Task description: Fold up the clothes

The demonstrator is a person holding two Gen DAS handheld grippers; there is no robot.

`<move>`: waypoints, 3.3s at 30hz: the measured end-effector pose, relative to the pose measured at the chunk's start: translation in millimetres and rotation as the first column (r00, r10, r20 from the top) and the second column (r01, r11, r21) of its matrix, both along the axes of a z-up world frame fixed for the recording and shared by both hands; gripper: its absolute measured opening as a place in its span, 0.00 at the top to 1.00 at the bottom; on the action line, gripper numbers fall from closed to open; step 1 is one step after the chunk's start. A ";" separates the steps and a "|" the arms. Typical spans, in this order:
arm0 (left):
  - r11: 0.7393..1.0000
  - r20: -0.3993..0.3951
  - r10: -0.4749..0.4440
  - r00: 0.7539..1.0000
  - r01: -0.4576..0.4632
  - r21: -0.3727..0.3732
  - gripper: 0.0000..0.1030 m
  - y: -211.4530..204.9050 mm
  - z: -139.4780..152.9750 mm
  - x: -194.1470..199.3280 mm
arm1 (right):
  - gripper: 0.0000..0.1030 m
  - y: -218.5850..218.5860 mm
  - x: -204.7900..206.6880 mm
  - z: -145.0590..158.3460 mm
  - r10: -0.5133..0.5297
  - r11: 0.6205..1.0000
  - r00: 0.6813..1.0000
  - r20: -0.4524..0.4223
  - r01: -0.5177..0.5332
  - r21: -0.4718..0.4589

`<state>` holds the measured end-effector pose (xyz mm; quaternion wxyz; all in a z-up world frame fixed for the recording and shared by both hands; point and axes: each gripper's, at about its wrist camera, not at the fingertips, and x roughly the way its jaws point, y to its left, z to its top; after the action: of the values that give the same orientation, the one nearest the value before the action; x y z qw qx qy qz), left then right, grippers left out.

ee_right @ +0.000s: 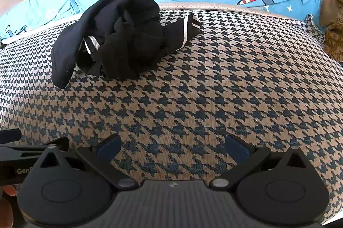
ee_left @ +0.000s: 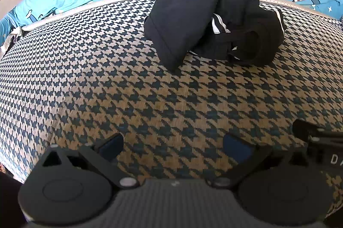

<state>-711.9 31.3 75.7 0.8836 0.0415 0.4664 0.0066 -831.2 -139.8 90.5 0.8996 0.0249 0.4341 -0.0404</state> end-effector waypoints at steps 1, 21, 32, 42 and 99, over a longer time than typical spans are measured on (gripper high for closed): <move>1.000 0.000 0.000 1.000 0.000 0.000 0.00 0.1 0.0 -0.2 | 0.00 -0.1 0.0 0.1 0.000 1.000 1.000 0.001 0.000 0.001; 1.000 0.003 0.011 1.000 -0.011 -0.002 0.00 0.5 1.5 -1.2 | 0.00 0.4 -0.5 0.3 0.000 1.000 1.000 0.004 0.000 0.010; 1.000 0.005 0.016 1.000 -0.016 -0.002 0.00 1.0 1.1 -0.6 | 0.00 0.8 -0.4 -0.2 -0.002 1.000 1.000 0.002 0.002 0.010; 1.000 0.008 0.028 1.000 -0.028 -0.008 0.00 0.0 2.5 0.0 | 0.00 0.5 -0.3 -0.3 -0.005 1.000 1.000 0.004 0.004 0.011; 0.998 0.008 0.055 0.998 -0.055 0.001 0.00 -1.5 2.1 3.9 | 0.00 1.4 -0.6 -1.4 0.003 1.000 1.000 0.002 -0.003 0.017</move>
<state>-708.0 29.8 77.7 0.8848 0.0292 0.4640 0.0312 -831.8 -138.4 89.1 0.8998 0.0318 0.4336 -0.0354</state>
